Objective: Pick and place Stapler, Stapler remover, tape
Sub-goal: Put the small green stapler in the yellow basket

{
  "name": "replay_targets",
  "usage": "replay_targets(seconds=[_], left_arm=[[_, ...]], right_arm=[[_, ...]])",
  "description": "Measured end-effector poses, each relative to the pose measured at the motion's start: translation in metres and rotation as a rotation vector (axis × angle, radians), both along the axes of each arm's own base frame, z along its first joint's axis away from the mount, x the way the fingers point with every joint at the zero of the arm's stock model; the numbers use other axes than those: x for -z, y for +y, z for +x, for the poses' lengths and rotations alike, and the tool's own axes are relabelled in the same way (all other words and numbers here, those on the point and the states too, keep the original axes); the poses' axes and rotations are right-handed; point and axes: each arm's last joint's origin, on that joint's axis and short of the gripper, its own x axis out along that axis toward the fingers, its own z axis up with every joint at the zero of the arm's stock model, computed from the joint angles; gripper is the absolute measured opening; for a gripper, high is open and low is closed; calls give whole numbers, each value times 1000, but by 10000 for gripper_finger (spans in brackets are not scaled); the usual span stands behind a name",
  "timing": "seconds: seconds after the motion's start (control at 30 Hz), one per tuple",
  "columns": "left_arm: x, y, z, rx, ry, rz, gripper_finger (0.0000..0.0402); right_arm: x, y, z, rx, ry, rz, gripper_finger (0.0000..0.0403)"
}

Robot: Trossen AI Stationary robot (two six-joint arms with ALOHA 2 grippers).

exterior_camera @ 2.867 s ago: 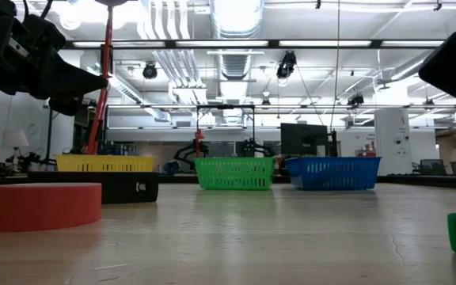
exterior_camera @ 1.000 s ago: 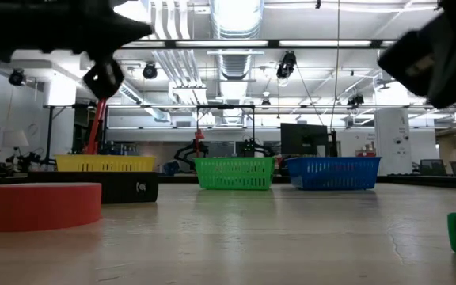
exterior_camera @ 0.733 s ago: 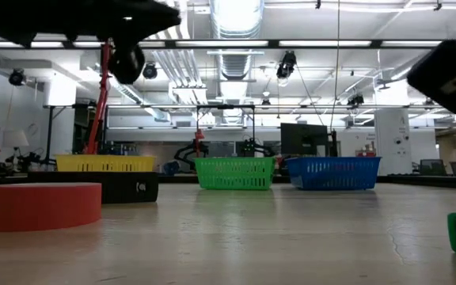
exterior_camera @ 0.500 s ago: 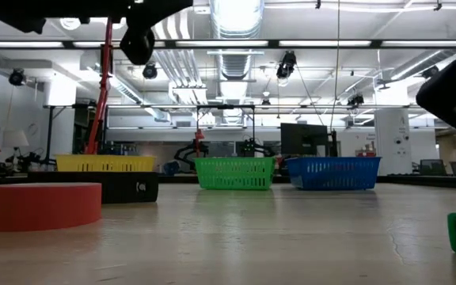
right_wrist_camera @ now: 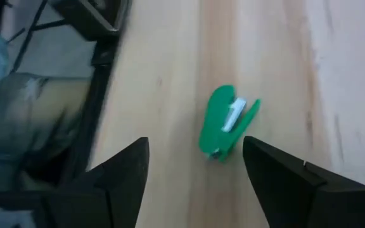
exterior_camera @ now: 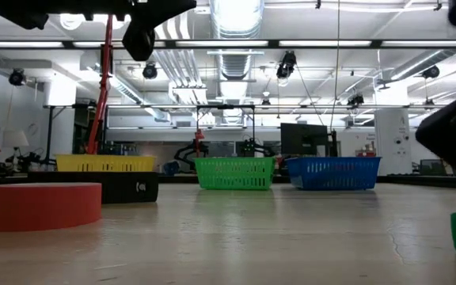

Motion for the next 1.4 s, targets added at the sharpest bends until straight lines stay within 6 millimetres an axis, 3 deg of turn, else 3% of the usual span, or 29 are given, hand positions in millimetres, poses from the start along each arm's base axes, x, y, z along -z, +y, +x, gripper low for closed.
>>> replay_targets(seconds=[0.27,0.43,0.73,1.4], left_arm=[[1,0,0,2,9,-17,134],[1,0,0,3,10,-22,133],[2,0,0,1,18,-16,133],[2,0,0,-3,18,-13,133]], right_arm=[[13,5,13,54,-17,-12,237],[9,4,13,41,-12,-40,221],[8,1,11,-11,-29,-142,166],[8,-16,25,-36,-60,-239,69]])
